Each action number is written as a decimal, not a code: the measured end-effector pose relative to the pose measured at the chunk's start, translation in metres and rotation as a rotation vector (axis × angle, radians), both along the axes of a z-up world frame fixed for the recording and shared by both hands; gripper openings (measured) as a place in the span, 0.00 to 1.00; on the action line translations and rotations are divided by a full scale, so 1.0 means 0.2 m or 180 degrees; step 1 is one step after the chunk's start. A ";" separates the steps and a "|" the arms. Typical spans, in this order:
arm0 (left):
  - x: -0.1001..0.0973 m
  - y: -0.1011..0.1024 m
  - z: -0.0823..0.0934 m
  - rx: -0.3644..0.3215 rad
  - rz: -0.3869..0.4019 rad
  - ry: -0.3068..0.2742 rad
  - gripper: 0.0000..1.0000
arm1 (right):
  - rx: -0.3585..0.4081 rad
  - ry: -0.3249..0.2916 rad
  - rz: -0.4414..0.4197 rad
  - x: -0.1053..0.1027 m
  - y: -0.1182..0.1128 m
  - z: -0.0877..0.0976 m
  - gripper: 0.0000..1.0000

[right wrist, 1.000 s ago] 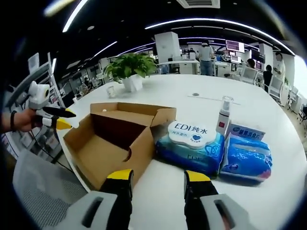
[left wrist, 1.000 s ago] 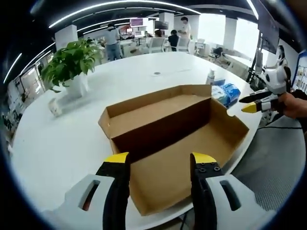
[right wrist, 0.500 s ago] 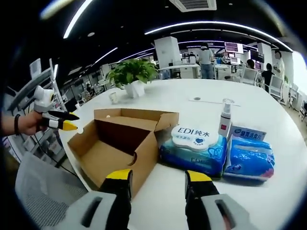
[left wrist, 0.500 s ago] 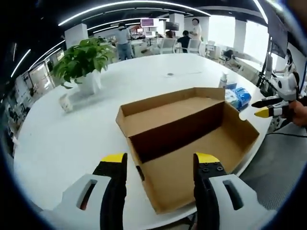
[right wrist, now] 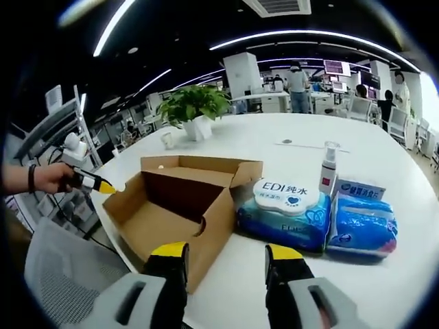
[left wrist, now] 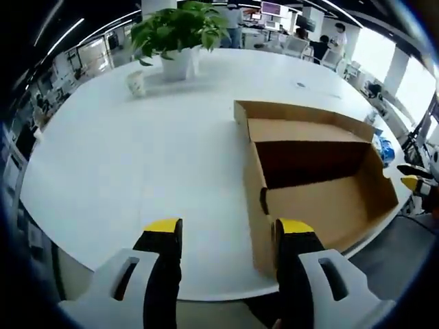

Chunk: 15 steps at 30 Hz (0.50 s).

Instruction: Operate the shoe box by opening the lid, removing the specified soft item, and placing it in the target area until the item is outside and the box remains undamaged.

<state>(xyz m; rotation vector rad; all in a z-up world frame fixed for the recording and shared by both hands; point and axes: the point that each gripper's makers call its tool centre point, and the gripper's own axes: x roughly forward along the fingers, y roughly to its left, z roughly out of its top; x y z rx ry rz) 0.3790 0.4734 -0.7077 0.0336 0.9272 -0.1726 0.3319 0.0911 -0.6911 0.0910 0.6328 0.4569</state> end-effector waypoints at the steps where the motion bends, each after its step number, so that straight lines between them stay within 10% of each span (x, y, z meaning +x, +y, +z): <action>1: 0.00 -0.01 -0.01 -0.0002 -0.0008 0.0009 0.54 | -0.0009 0.0000 0.0009 0.00 0.00 0.00 0.42; 15: -0.02 -0.08 -0.17 -0.0089 -0.0053 0.0296 0.47 | 0.0020 0.0022 -0.0013 0.00 -0.01 -0.01 0.41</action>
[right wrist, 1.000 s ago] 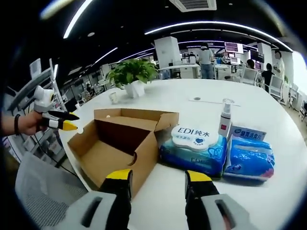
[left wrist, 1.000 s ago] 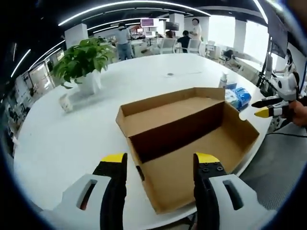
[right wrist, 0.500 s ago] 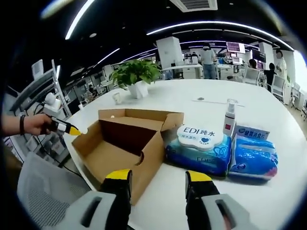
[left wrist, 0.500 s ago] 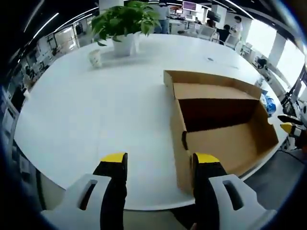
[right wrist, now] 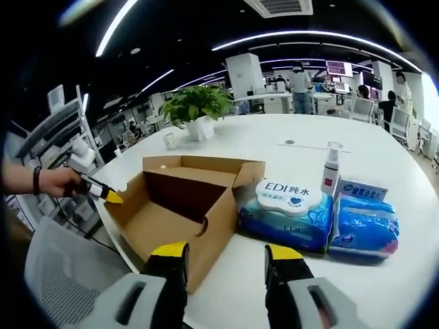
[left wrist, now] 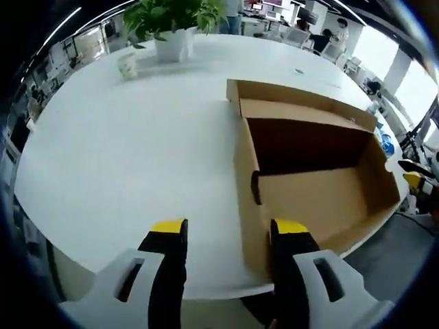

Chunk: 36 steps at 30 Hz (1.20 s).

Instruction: Operate the shoe box by opening the lid, removing the specified soft item, and placing it in the target area until the item is outside and the box remains undamaged.

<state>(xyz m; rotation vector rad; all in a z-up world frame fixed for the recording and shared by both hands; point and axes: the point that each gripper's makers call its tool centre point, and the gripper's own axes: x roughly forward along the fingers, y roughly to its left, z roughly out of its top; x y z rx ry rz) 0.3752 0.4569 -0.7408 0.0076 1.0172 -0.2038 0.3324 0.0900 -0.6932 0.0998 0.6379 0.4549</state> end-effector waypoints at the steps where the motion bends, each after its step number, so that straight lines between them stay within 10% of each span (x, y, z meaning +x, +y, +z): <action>1: 0.00 -0.01 -0.01 -0.0001 -0.0013 0.0022 0.46 | 0.0002 0.0001 -0.0001 0.00 0.00 0.00 0.41; 14: -0.01 -0.10 -0.06 -0.0169 0.0199 0.0190 0.09 | -0.0013 0.0068 0.0033 -0.01 0.01 -0.02 0.40; 36: -0.02 -0.09 -0.08 -0.0044 0.0417 0.0055 0.07 | -0.0030 0.0150 0.0088 0.08 0.01 0.02 0.38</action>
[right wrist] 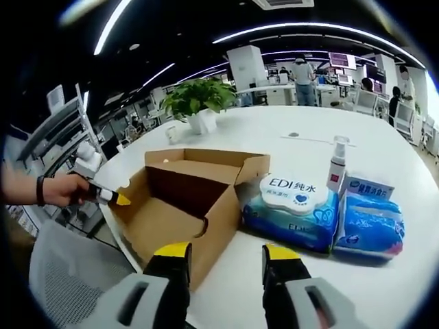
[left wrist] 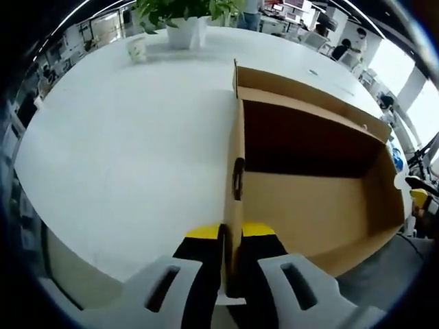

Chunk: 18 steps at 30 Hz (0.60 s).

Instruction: Operate the shoe box by opening the lid, removing the specified soft item, and placing it in the target area until the item is outside and the box remains undamaged.

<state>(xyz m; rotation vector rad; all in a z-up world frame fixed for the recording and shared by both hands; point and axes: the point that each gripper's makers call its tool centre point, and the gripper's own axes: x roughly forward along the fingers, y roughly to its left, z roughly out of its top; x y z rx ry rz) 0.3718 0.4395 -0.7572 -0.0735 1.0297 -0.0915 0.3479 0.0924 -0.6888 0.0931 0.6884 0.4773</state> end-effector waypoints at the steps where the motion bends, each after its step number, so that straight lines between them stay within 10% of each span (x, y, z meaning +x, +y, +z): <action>1: 0.00 0.00 0.00 -0.0007 0.0016 -0.0002 0.07 | 0.0007 -0.0017 -0.0014 0.04 -0.01 0.03 0.38; 18: -0.03 -0.02 0.03 -0.0082 0.0054 -0.0032 0.07 | 0.0101 0.0067 -0.0203 0.64 0.01 0.08 0.34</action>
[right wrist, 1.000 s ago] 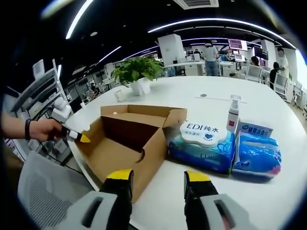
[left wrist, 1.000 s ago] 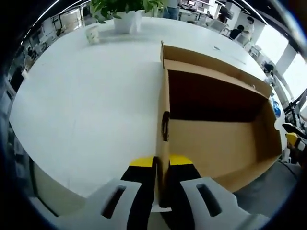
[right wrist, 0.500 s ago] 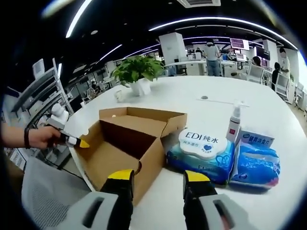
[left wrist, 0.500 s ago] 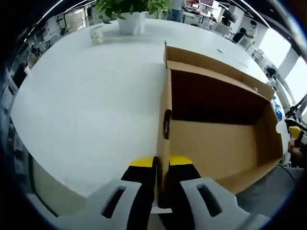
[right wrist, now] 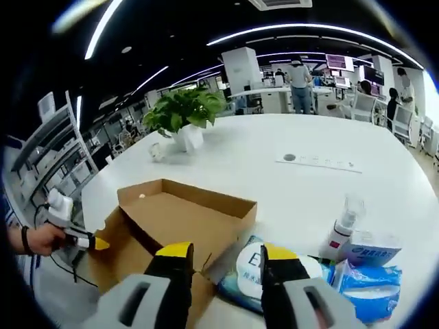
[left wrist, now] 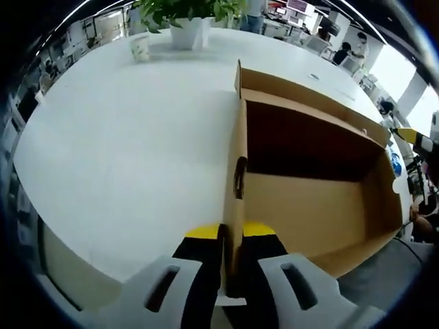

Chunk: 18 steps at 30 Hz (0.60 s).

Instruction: Operate the shoe box by opening the lid, removing the specified soft item, and placing it in the target area until the item is outside and the box remains undamaged.

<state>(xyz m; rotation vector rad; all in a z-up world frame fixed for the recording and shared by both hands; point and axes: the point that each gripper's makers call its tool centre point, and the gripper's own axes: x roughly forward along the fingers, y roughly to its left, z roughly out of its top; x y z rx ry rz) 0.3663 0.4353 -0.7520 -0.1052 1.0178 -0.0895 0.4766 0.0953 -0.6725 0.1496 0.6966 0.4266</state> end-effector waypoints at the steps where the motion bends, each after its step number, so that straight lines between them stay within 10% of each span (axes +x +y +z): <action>1: 0.00 0.00 0.00 -0.0004 -0.0001 0.0001 0.07 | 0.0018 0.0065 -0.0039 0.04 0.00 -0.02 0.32; 18: 0.02 0.00 -0.01 -0.0055 -0.0073 0.0002 0.08 | 0.0279 0.1055 -0.0369 0.31 0.11 -0.38 0.15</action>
